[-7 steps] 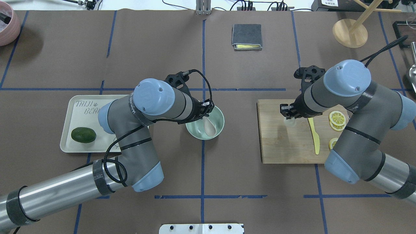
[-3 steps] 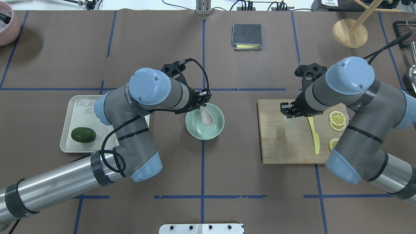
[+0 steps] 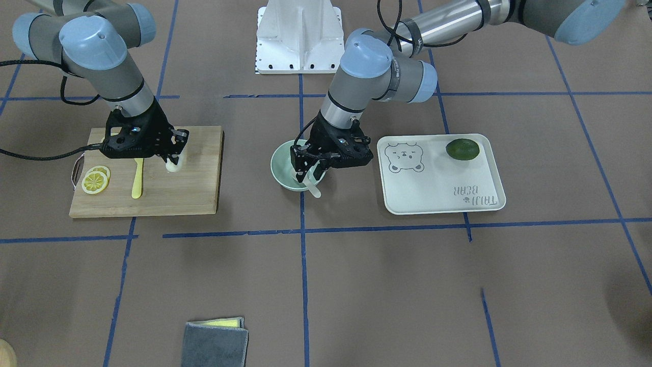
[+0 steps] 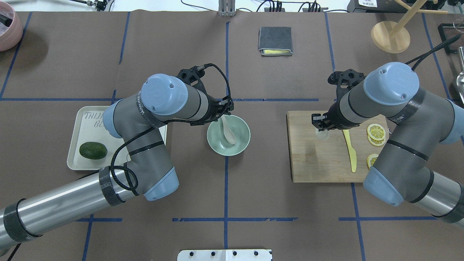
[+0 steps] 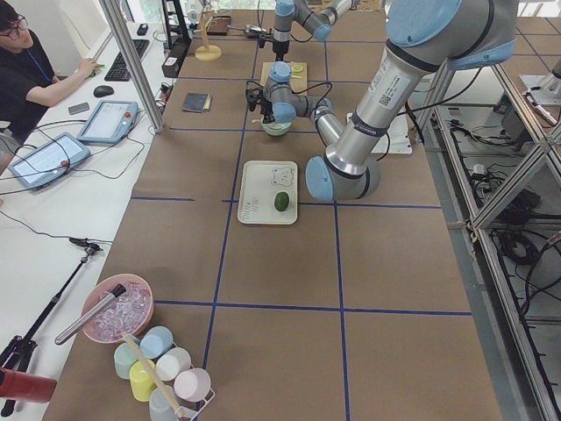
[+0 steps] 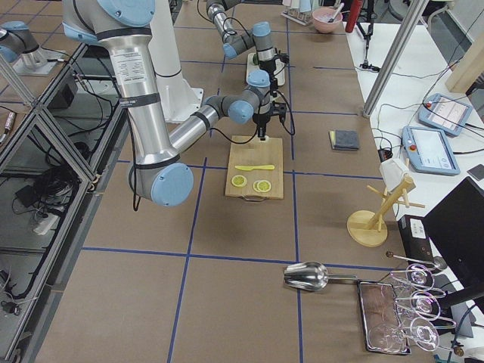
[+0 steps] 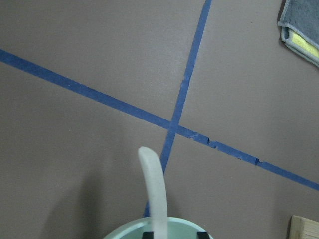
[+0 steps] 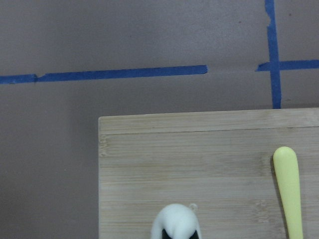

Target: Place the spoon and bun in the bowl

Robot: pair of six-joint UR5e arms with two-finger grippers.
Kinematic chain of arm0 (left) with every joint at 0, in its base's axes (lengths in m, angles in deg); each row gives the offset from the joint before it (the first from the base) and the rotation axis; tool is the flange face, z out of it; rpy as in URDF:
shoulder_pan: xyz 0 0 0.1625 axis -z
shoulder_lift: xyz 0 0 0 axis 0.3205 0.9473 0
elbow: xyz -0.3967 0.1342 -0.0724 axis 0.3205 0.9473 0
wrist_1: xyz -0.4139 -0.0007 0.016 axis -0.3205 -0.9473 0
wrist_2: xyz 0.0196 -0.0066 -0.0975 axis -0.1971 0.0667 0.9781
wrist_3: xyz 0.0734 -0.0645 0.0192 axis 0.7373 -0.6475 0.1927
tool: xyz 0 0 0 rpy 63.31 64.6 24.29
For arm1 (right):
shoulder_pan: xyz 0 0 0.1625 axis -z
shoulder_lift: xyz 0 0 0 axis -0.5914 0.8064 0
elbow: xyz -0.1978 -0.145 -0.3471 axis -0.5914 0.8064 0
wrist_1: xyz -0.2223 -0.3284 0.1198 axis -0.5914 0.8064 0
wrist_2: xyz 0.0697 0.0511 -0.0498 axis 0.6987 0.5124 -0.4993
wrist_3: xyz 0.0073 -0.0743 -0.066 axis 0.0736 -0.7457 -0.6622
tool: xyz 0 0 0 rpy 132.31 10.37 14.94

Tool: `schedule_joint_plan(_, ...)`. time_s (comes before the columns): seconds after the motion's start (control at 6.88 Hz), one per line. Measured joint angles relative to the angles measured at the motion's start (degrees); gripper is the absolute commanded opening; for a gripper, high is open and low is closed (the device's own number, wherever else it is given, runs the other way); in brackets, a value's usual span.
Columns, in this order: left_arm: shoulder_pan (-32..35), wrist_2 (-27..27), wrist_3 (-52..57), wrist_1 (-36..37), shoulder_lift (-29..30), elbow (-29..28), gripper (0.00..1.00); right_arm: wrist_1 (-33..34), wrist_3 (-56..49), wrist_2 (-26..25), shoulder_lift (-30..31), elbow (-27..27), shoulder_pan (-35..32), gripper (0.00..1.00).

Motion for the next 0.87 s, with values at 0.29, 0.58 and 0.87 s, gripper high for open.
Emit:
schedule_joint_plan(0.29, 0.5, 1.2, 0.1, 1.5, -0.3, 1.8, 1.0, 1.0, 0.0, -0.1, -2.4, 0.0, 0.2, 0.0)
schedule_joint_plan(0.58, 3.9, 5.3, 5.2, 8.8, -1.2, 6.0, 1.0, 6.1, 0.5, -0.5, -9.1, 1.1, 1.2, 0.0)
schedule_joint_plan(0.87, 9.3, 7.4, 16.6, 19.4, -4.5, 13.1, 1.0, 8.4, 1.3, -1.0, -16.0, 4.7, 3.0, 0.0)
